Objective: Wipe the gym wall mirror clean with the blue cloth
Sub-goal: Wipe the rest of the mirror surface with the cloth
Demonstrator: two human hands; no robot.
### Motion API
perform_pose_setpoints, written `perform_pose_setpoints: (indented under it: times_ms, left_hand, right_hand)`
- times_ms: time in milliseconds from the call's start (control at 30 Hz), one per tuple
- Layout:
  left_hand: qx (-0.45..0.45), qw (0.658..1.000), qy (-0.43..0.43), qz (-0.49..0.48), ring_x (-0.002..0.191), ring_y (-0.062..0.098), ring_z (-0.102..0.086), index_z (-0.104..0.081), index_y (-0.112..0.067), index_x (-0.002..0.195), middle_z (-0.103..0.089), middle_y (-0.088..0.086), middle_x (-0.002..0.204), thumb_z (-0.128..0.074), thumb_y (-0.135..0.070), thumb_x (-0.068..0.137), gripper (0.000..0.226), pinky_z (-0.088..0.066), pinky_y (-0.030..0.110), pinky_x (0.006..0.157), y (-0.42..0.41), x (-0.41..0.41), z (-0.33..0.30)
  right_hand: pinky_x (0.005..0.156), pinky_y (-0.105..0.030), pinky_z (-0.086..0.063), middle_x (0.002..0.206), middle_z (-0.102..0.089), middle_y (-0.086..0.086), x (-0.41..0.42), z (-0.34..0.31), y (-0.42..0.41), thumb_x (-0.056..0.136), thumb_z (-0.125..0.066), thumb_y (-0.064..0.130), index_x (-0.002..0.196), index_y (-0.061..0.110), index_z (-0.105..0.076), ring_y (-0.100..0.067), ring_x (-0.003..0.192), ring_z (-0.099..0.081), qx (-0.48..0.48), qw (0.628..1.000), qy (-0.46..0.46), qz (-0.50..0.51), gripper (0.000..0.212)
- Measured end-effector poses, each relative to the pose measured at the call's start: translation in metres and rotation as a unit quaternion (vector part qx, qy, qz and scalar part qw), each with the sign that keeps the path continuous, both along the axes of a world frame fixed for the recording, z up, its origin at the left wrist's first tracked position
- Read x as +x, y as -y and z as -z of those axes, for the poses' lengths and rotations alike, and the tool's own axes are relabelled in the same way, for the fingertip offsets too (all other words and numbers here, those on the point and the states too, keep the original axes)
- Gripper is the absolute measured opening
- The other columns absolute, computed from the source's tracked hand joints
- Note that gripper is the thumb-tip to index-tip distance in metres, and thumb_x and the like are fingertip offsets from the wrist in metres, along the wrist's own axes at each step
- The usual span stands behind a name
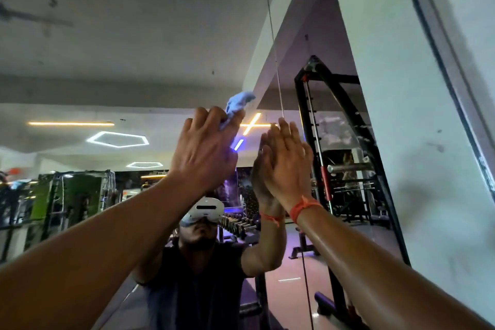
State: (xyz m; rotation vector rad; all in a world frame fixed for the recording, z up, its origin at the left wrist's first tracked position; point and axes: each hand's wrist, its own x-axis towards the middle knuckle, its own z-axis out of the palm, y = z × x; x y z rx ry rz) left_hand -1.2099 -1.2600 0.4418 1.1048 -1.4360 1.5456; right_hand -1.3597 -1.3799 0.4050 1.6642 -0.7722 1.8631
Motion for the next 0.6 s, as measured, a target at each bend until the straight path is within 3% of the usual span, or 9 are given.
perform_pose_setpoints:
  times_ms: [100, 200, 267, 333, 433, 533, 600]
  left_hand:
    - [0.095, 0.992, 0.085, 0.001, 0.121, 0.035, -0.042, -0.048, -0.026, 0.150, -0.052, 0.008, 0.138, -0.047, -0.045, 0.090, 0.063, -0.045, 0.049, 0.097, 0.015, 0.014, 0.002]
    - [0.126, 0.975, 0.177, -0.053, 0.152, 0.038, -0.022, -0.035, -0.031, 0.158, -0.030, 0.005, 0.166, -0.030, -0.051, 0.104, 0.057, -0.024, 0.052, 0.123, 0.035, 0.026, -0.005]
    - [0.107, 0.971, 0.194, -0.090, 0.158, 0.032, -0.006, -0.020, -0.033, 0.162, -0.019, -0.001, 0.170, -0.022, -0.051, 0.106, 0.058, -0.019, 0.054, 0.123, 0.045, 0.028, -0.019]
    - [0.095, 0.977, 0.168, -0.095, 0.159, 0.030, -0.005, -0.017, -0.030, 0.163, -0.020, -0.002, 0.170, -0.024, -0.047, 0.107, 0.059, -0.025, 0.055, 0.121, 0.053, 0.021, -0.033]
    - [0.089, 0.989, 0.113, -0.039, 0.155, 0.034, -0.020, -0.031, -0.019, 0.159, -0.037, 0.006, 0.163, -0.031, -0.036, 0.106, 0.056, -0.032, 0.054, 0.118, 0.065, 0.001, -0.030]
    - [0.090, 0.988, 0.124, 0.015, 0.153, 0.031, -0.028, -0.046, -0.018, 0.153, -0.045, 0.005, 0.158, -0.031, -0.033, 0.105, 0.052, -0.036, 0.050, 0.116, 0.069, -0.005, 0.011]
    - [0.112, 0.983, 0.144, 0.025, 0.154, 0.028, -0.026, -0.045, -0.021, 0.154, -0.042, 0.001, 0.160, -0.031, -0.035, 0.106, 0.052, -0.038, 0.048, 0.115, 0.065, 0.000, 0.049]
  right_hand:
    - [0.122, -0.056, -0.017, 0.171, -0.014, 0.001, -0.009, 0.022, 0.005, 0.105, -0.031, 0.041, 0.161, 0.020, -0.027, -0.020, 0.158, -0.011, 0.025, 0.997, 0.001, 0.069, 0.060]
    - [0.121, -0.059, -0.018, 0.171, -0.013, 0.004, -0.017, 0.043, 0.020, 0.106, -0.026, 0.046, 0.162, 0.022, -0.026, -0.018, 0.158, -0.012, 0.049, 0.993, 0.009, 0.106, 0.060]
    - [0.120, -0.060, -0.020, 0.171, -0.015, 0.006, -0.017, 0.052, 0.031, 0.106, -0.021, 0.049, 0.163, 0.024, -0.024, -0.017, 0.158, -0.010, 0.075, 0.991, 0.007, 0.109, 0.062]
    - [0.120, -0.060, -0.019, 0.171, -0.015, 0.007, -0.016, 0.057, 0.039, 0.106, -0.022, 0.048, 0.163, 0.026, -0.022, -0.015, 0.158, -0.007, 0.072, 0.993, 0.014, 0.094, 0.061]
    - [0.121, -0.060, -0.017, 0.170, -0.019, 0.008, -0.016, 0.057, 0.043, 0.106, -0.023, 0.043, 0.162, 0.026, -0.025, -0.015, 0.158, -0.011, 0.048, 0.996, 0.020, 0.070, 0.058]
    - [0.121, -0.058, -0.016, 0.169, -0.023, 0.007, -0.017, 0.058, 0.043, 0.106, -0.020, 0.043, 0.161, 0.025, -0.030, -0.017, 0.158, -0.015, 0.037, 0.998, 0.016, 0.057, 0.059]
    - [0.122, -0.054, -0.013, 0.169, -0.023, 0.007, -0.017, 0.057, 0.043, 0.106, -0.021, 0.042, 0.161, 0.025, -0.031, -0.017, 0.157, -0.018, 0.037, 0.997, 0.017, 0.063, 0.058]
